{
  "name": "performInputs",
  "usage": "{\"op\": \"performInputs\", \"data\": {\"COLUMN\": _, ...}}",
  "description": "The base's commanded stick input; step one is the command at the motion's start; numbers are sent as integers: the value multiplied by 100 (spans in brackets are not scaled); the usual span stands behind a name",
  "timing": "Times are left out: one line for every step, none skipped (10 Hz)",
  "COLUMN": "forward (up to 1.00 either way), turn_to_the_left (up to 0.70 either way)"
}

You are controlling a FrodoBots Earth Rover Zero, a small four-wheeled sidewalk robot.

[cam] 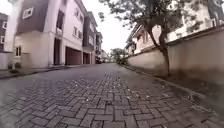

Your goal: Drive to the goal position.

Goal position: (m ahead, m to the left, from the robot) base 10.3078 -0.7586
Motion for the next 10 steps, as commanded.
{"op": "performInputs", "data": {"forward": 69, "turn_to_the_left": 3}}
{"op": "performInputs", "data": {"forward": 69, "turn_to_the_left": 3}}
{"op": "performInputs", "data": {"forward": 69, "turn_to_the_left": 3}}
{"op": "performInputs", "data": {"forward": 69, "turn_to_the_left": 3}}
{"op": "performInputs", "data": {"forward": 69, "turn_to_the_left": 3}}
{"op": "performInputs", "data": {"forward": 69, "turn_to_the_left": 3}}
{"op": "performInputs", "data": {"forward": 69, "turn_to_the_left": 3}}
{"op": "performInputs", "data": {"forward": 69, "turn_to_the_left": 3}}
{"op": "performInputs", "data": {"forward": 69, "turn_to_the_left": 3}}
{"op": "performInputs", "data": {"forward": 69, "turn_to_the_left": 3}}
